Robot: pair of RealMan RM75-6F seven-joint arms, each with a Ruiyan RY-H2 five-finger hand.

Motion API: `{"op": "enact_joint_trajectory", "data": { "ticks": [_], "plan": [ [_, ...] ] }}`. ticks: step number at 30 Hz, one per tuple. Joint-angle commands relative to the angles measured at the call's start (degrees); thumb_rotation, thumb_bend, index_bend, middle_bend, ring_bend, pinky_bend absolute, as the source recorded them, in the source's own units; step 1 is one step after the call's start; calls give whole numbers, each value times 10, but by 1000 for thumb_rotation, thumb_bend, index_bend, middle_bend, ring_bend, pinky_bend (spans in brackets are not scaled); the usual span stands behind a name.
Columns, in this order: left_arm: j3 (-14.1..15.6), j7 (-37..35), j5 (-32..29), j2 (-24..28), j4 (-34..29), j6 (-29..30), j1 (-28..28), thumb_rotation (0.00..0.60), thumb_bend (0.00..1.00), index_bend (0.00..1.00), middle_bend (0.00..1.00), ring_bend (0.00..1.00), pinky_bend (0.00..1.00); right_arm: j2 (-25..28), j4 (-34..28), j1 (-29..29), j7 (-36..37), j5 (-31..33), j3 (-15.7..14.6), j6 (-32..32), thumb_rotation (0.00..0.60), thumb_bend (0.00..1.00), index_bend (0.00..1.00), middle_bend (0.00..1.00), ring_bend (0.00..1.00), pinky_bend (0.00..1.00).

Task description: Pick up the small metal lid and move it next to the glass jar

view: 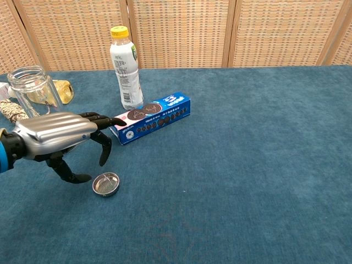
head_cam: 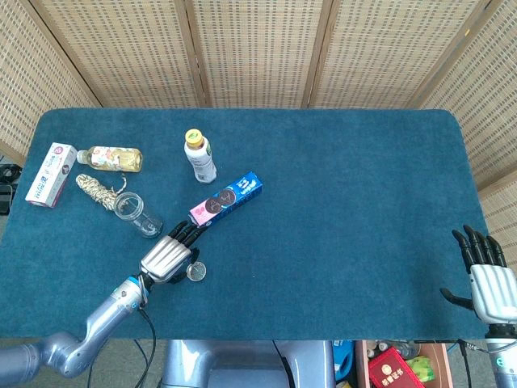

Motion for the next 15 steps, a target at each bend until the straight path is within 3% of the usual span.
{"op": "enact_joint_trajectory", "data": {
  "ticks": [1,15],
  "plan": [
    [1,5,-7,-8,6,-3,-6,600,317,510,0,0,0,0,0,0,1,0,0,0,600,19,0,0,0,0],
    [2,21,-38,-34,21,-5,-24,600,344,525,0,0,0,3,0,-1,10,1,1,0,600,18,0,0,0,0]
  ]
}}
